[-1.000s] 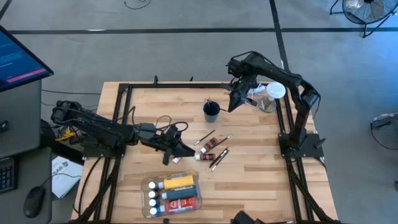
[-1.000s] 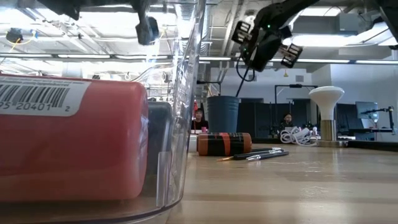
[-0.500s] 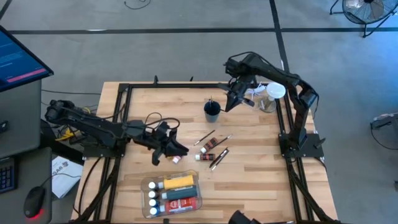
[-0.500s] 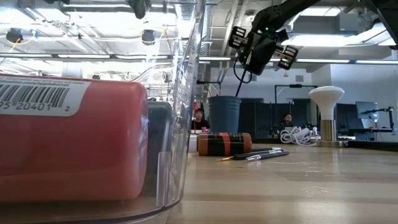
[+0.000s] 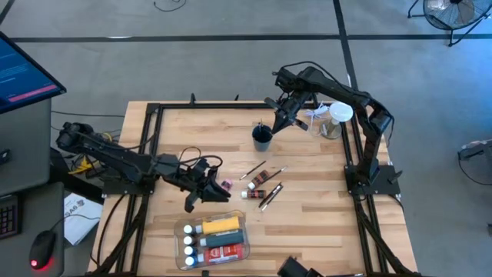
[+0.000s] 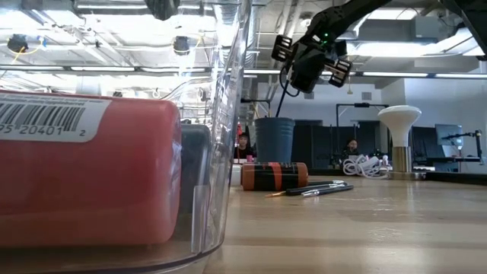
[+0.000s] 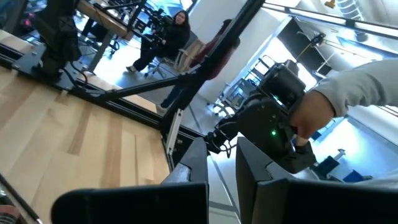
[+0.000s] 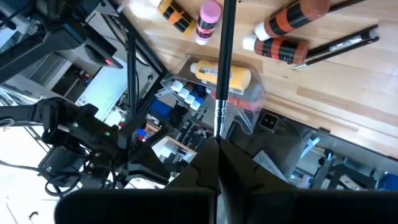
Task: Pick & Place Paint Supplies
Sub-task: Put the paint brush into the blue cup
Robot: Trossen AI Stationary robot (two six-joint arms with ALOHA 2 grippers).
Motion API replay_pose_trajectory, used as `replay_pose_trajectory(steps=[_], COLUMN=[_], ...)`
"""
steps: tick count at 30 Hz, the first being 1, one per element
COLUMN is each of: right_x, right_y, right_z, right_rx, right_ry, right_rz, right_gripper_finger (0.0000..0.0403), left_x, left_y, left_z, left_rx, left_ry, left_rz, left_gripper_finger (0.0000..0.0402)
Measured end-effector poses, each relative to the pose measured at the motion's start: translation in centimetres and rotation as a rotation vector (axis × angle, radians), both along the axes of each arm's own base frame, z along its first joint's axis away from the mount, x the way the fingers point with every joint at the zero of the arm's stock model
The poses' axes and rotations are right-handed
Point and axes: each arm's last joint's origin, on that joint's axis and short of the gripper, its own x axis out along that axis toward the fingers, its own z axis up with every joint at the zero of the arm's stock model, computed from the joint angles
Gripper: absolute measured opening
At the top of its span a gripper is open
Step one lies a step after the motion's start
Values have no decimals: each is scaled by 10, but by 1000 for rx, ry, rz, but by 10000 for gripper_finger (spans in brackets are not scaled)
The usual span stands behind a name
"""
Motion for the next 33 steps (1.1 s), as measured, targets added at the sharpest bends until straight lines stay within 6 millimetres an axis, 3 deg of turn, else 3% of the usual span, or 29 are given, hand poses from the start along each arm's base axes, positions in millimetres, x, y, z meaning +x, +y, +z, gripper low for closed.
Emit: replay_pose_trajectory(steps=[11,24,33], right_x=[0,0,12], right_y=[0,-5,-7], right_z=[0,0,15], right_rx=[8,-15,-235], right_ry=[10,-19,-314], right_rz=[-7,-18,72], right_gripper_finger=[9,139,178], left_x=[0,0,1], left_y=[-1,-1,4], left_z=[0,0,0], left_rx=[0,0,0], left_ry=[0,0,1], left_rz=[-5,-5,15], left_gripper_finger=[2,2,2])
